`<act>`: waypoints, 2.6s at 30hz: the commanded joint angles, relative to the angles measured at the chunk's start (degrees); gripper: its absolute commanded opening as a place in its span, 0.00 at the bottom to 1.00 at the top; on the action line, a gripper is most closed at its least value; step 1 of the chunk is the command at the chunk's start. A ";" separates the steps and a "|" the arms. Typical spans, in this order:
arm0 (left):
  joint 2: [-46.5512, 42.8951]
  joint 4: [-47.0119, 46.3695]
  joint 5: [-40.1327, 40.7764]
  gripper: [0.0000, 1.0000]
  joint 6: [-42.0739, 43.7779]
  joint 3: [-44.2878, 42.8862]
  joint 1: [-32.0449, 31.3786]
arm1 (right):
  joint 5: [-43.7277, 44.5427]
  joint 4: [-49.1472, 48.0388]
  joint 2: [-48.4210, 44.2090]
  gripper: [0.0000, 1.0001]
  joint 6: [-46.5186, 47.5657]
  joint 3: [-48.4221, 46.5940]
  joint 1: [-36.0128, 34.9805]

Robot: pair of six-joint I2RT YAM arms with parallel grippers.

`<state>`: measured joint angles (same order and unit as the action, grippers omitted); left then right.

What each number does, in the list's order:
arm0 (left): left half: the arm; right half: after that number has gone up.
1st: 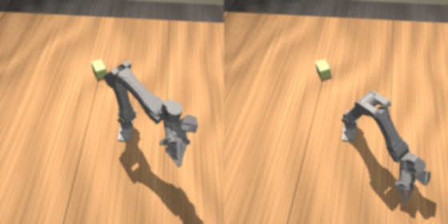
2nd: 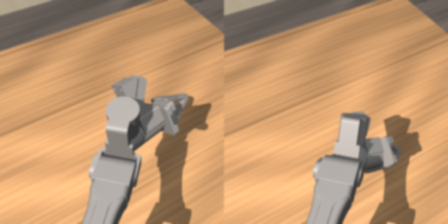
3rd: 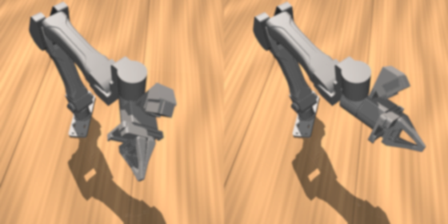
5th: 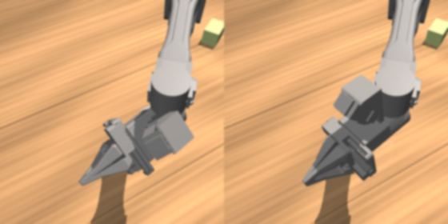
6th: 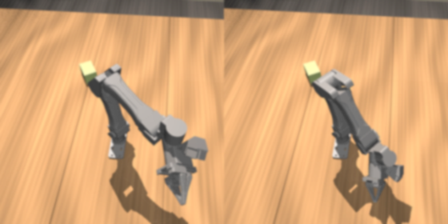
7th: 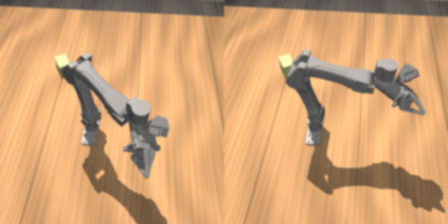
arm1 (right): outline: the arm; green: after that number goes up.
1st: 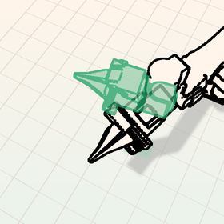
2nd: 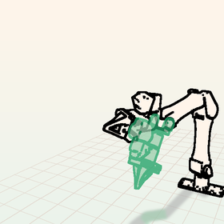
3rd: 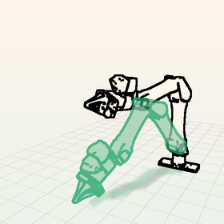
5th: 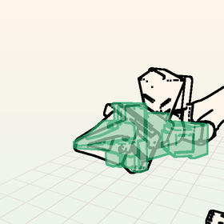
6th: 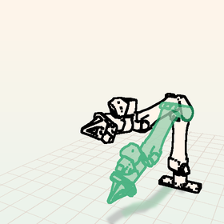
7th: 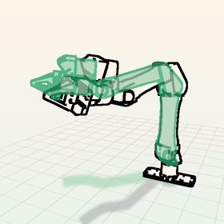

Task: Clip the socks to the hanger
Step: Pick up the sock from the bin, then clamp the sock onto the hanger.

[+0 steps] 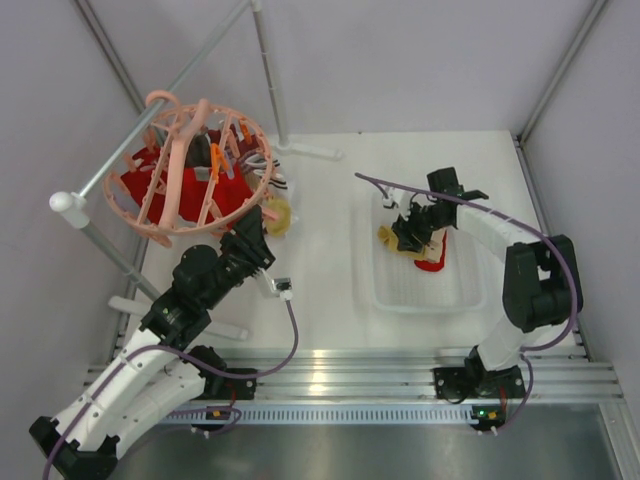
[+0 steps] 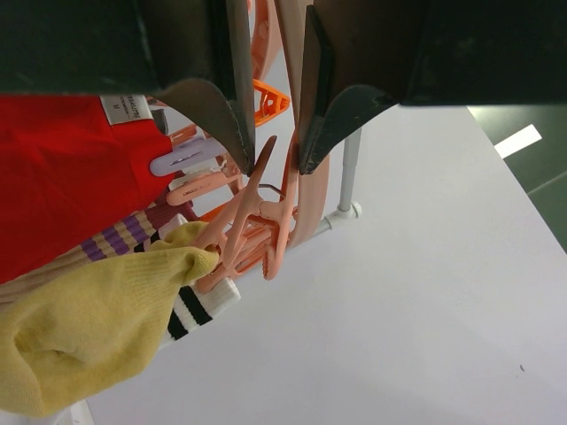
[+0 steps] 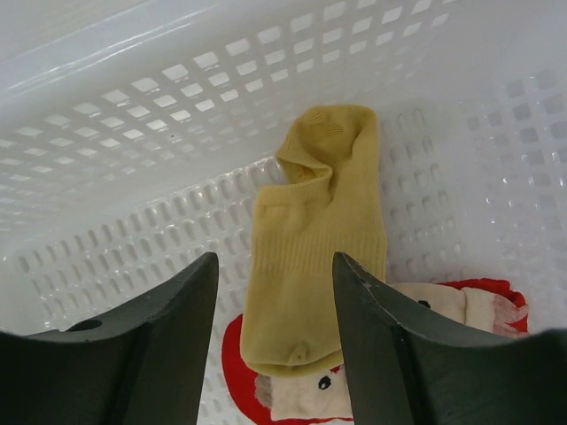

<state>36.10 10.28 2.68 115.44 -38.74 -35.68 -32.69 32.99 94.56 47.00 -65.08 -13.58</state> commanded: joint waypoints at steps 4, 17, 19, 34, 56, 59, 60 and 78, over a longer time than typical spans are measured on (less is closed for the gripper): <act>-0.50 0.00 -0.74 0.00 8.84 0.95 0.00 | 2.54 -3.90 3.43 0.54 3.89 -0.75 -1.18; -0.85 0.88 -0.66 0.00 8.58 0.60 0.00 | 7.90 -6.62 8.44 0.27 5.29 -1.11 -3.99; -0.77 0.88 -0.66 0.00 8.58 0.60 0.00 | 8.08 -6.71 7.92 0.10 5.03 -0.14 -4.52; 0.11 0.18 -0.13 0.00 6.73 -0.11 0.08 | -10.55 -8.10 -11.75 0.00 -24.39 -0.40 -3.11; 0.99 -4.39 -0.13 0.00 4.53 2.00 0.00 | 6.49 -29.04 -11.25 0.00 -54.21 -8.48 -28.07; 1.61 -4.40 -0.21 0.00 5.23 1.83 0.00 | 6.93 -28.51 -10.28 0.00 -54.12 -10.15 -29.83; 1.87 -4.74 -0.30 0.00 5.58 1.83 0.00 | 7.20 -28.25 -10.10 0.00 -53.95 -10.59 -30.36; 1.61 -5.71 -1.01 0.00 5.32 2.53 0.00 | 8.69 -26.58 -5.27 0.00 -53.07 -16.39 -34.84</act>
<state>37.65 5.65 3.07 115.44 -37.04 -35.66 -24.03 7.68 88.95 -6.15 -77.65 -47.22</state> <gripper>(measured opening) 0.276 0.014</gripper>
